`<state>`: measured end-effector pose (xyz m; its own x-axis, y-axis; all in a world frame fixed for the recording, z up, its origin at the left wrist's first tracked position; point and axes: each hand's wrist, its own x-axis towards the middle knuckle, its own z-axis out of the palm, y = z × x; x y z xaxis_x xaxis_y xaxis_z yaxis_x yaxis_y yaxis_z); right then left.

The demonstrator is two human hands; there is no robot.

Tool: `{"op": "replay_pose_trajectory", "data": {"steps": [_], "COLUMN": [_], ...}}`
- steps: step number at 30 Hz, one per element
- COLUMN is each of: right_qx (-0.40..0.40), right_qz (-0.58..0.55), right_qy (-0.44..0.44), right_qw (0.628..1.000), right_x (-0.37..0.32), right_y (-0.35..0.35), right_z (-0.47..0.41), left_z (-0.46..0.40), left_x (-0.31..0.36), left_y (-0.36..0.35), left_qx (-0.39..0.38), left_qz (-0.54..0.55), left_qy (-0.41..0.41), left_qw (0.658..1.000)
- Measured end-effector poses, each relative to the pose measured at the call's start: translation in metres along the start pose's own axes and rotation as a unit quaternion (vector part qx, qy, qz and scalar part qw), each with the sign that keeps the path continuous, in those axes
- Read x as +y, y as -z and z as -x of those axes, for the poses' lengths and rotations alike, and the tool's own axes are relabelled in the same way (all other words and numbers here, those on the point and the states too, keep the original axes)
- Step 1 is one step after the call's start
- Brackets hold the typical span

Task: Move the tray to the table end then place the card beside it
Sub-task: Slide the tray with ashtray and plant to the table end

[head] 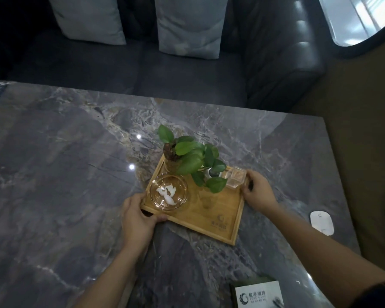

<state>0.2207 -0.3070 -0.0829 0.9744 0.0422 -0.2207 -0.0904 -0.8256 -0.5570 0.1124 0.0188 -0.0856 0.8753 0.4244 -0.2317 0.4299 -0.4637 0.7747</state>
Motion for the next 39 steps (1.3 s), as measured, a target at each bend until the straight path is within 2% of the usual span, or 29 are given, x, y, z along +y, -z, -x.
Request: {"op": "replay_pose_trajectory", "data": {"steps": [13,18,23,26,29,32,35,37,39], "right_qx": [0.058,0.063,0.086,0.086,0.079,0.086,0.081,0.075,0.069], "right_qz": [0.004,0.005,-0.002,-0.054,-0.126,-0.173,-0.192,-0.201,-0.211], "right_qy": [-0.062,-0.111,-0.122,-0.134,-0.161,-0.2,-0.236,-0.247,-0.258], "right_qw": [0.996,0.992,0.989,0.986,0.976,0.96,0.949,0.945,0.94], "right_x": [0.02,0.023,0.016,0.009,0.009,0.016,0.024,0.022,0.02], "right_y": [-0.005,-0.012,-0.013,-0.009,-0.003,0.003,0.008,0.011,0.012], "right_z": [0.036,0.057,0.074,0.078,0.073,0.064,0.057,0.053,0.052], "left_z": [-0.069,-0.076,-0.074,-0.065,-0.04,-0.001,0.04,0.061,0.074], "left_x": [0.03,0.042,0.042,0.043,0.045,0.048,0.056,0.057,0.059], "left_y": [-0.008,-0.016,-0.025,-0.028,-0.036,-0.045,-0.052,-0.055,-0.056], "left_qx": [-0.059,-0.028,-0.017,-0.024,-0.038,-0.053,-0.061,-0.064,-0.063], "left_qz": [-0.042,-0.032,-0.006,0.01,0.073,0.17,0.296,0.34,0.352], "left_qy": [-0.083,-0.028,0.044,0.076,0.106,0.19,0.291,0.324,0.333], "left_qw": [0.994,0.999,0.999,0.997,0.991,0.965,0.908,0.881,0.873]}}
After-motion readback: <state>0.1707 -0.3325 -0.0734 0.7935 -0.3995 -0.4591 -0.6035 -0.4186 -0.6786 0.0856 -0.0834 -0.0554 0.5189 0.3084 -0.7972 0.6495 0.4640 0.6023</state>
